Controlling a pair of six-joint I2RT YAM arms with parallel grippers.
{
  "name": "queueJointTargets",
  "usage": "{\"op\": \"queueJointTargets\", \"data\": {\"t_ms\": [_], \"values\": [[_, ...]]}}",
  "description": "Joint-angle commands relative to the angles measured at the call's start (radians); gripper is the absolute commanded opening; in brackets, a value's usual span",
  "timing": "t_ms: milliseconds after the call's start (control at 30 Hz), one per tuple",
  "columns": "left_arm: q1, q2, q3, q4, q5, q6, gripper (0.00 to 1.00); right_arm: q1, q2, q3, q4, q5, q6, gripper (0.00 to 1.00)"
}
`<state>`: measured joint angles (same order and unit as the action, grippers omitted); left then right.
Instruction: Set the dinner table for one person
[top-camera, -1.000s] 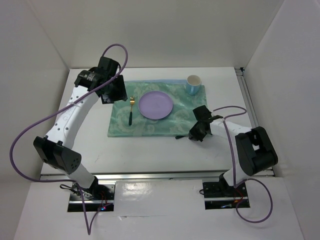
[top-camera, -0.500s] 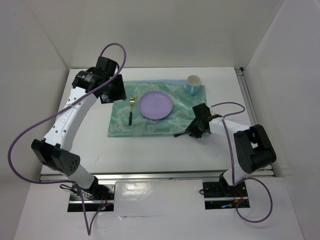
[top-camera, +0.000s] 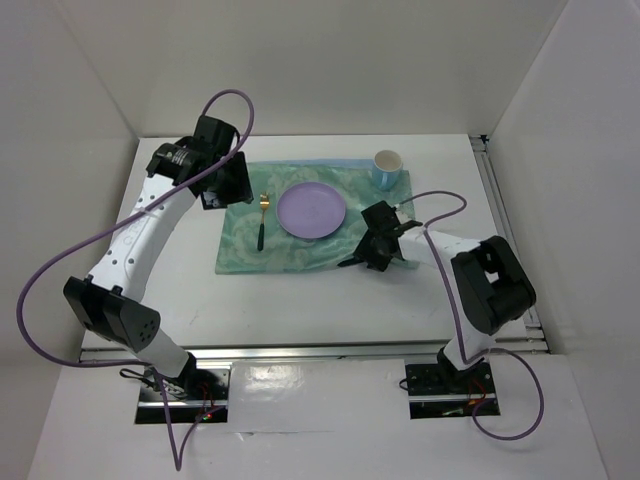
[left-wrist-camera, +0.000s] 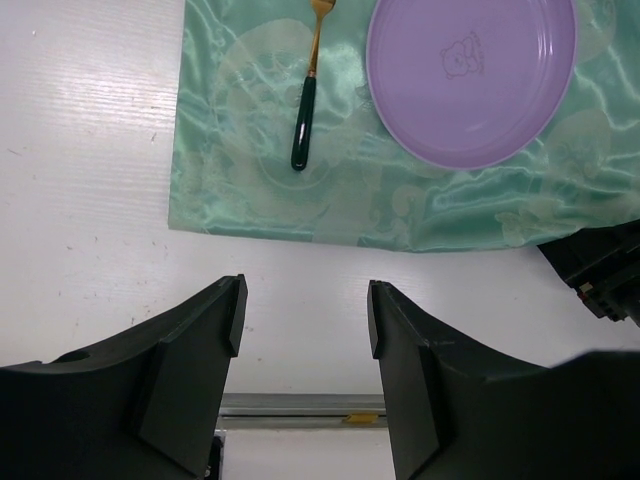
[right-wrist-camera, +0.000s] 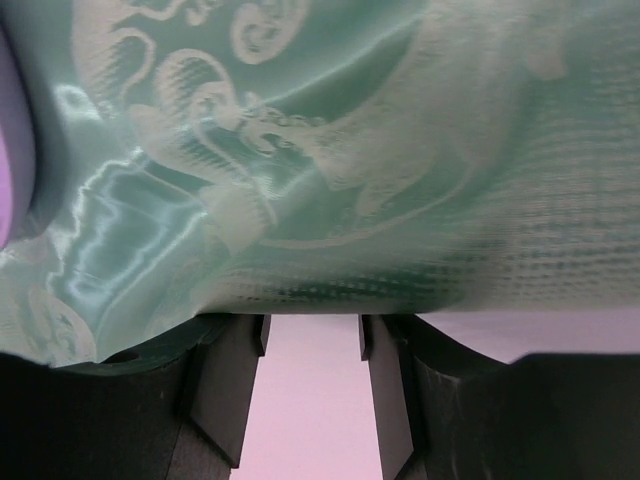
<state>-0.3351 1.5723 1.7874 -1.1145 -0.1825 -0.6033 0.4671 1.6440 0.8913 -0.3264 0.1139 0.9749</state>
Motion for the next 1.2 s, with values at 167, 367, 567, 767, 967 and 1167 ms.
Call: {"op": "queueJointTargets", "data": {"t_ms": [167, 367, 567, 767, 967, 1167], "values": [[0.004, -0.032, -0.014, 0.024, -0.020, 0.013, 0.68, 0.079, 0.129, 0.146, -0.160, 0.150, 0.015, 0.52], [0.004, -0.032, -0.014, 0.024, -0.020, 0.013, 0.68, 0.114, 0.071, 0.115, -0.180, 0.222, 0.065, 0.52], [0.004, -0.032, -0.014, 0.024, -0.020, 0.022, 0.68, 0.042, 0.034, 0.087, -0.108, 0.119, 0.045, 0.67], [0.004, -0.032, -0.014, 0.024, -0.020, 0.022, 0.68, 0.042, 0.166, 0.204, -0.183, 0.128, 0.034, 0.67], [0.004, -0.023, -0.014, 0.024, -0.020, 0.031, 0.68, 0.065, 0.172, 0.196, -0.283, 0.196, 0.044, 0.49], [0.004, -0.023, -0.014, 0.024, -0.020, 0.031, 0.68, 0.085, 0.027, 0.054, -0.359, 0.221, 0.067, 0.39]]}}
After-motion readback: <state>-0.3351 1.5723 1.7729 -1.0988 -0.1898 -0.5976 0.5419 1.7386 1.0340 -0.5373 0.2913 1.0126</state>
